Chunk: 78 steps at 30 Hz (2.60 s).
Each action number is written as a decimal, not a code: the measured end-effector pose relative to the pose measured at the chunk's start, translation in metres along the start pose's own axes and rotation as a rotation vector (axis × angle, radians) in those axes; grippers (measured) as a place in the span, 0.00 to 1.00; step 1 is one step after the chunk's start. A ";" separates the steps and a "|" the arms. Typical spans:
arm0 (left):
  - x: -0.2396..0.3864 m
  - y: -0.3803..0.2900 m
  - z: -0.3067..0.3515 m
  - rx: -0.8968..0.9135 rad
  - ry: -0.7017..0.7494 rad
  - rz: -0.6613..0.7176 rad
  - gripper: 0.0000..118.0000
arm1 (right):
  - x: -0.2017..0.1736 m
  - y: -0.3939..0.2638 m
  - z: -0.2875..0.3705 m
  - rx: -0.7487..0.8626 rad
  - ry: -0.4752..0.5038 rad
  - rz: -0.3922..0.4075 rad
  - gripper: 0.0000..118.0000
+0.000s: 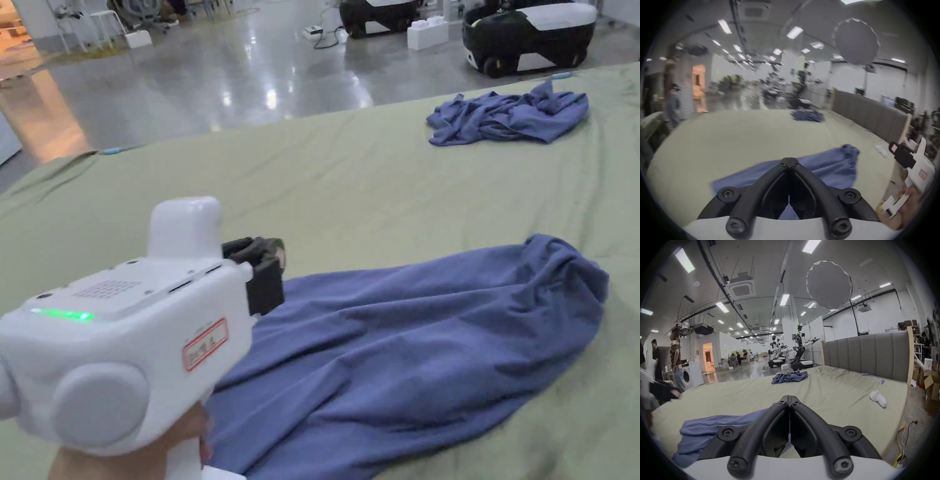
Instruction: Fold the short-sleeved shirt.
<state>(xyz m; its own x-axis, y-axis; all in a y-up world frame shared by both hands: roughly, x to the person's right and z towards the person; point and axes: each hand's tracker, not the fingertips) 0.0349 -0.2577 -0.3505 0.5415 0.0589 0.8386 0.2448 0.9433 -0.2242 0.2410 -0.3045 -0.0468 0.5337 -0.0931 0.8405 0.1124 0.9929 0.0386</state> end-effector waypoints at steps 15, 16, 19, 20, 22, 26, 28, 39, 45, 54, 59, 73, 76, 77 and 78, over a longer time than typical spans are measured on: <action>-0.144 -0.076 0.013 -0.139 0.134 0.241 0.00 | -0.071 0.014 -0.004 -0.043 0.196 0.171 0.03; -0.148 -0.072 -0.005 -0.155 0.127 0.248 0.00 | -0.073 0.015 -0.005 -0.040 0.204 0.182 0.03; -0.159 -0.061 -0.066 -0.254 0.123 0.214 0.06 | -0.074 0.015 -0.010 -0.030 0.224 0.229 0.03; -0.164 -0.061 -0.086 -0.281 0.153 0.205 0.60 | -0.075 0.013 -0.012 -0.028 0.226 0.242 0.03; -0.174 -0.070 -0.122 -0.358 0.167 0.246 1.00 | -0.076 0.009 -0.017 -0.032 0.226 0.249 0.03; -0.189 -0.078 -0.153 -0.439 0.221 0.223 1.00 | -0.071 0.001 -0.024 -0.067 0.244 0.244 0.03; -0.163 -0.095 -0.152 -0.529 0.209 0.255 0.96 | -0.069 -0.001 -0.028 -0.077 0.242 0.255 0.03; -0.108 -0.077 -0.113 -0.381 0.078 0.001 0.02 | -0.031 0.000 -0.052 -0.227 0.286 0.178 0.03; -0.132 -0.031 -0.077 -0.201 0.147 0.069 0.02 | 0.040 -0.009 -0.109 -0.458 0.364 0.190 0.66; -0.140 -0.024 -0.080 -0.223 0.176 0.063 0.02 | 0.075 -0.056 -0.196 -0.631 0.430 0.090 0.71; -0.129 -0.022 -0.073 -0.192 0.160 0.042 0.02 | 0.052 -0.045 -0.191 -0.671 0.465 0.078 0.04; -0.158 0.152 0.047 0.167 0.224 0.072 0.02 | 0.013 0.167 -0.125 -0.280 0.434 0.167 0.04; -0.174 0.199 0.053 0.215 0.260 0.081 0.02 | 0.015 0.223 -0.139 -0.262 0.405 0.155 0.04; -0.179 0.213 0.052 0.216 0.265 0.086 0.02 | 0.014 0.239 -0.145 -0.257 0.401 0.146 0.04; -0.183 0.229 0.049 0.212 0.263 0.085 0.02 | 0.014 0.254 -0.148 -0.222 0.385 0.161 0.04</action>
<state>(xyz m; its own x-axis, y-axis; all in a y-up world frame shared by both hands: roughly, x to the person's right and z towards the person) -0.0479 -0.0363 -0.5308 0.7482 0.0805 0.6586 0.0320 0.9871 -0.1570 0.4013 -0.0642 -0.1057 0.8264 -0.0016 0.5631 0.1569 0.9610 -0.2275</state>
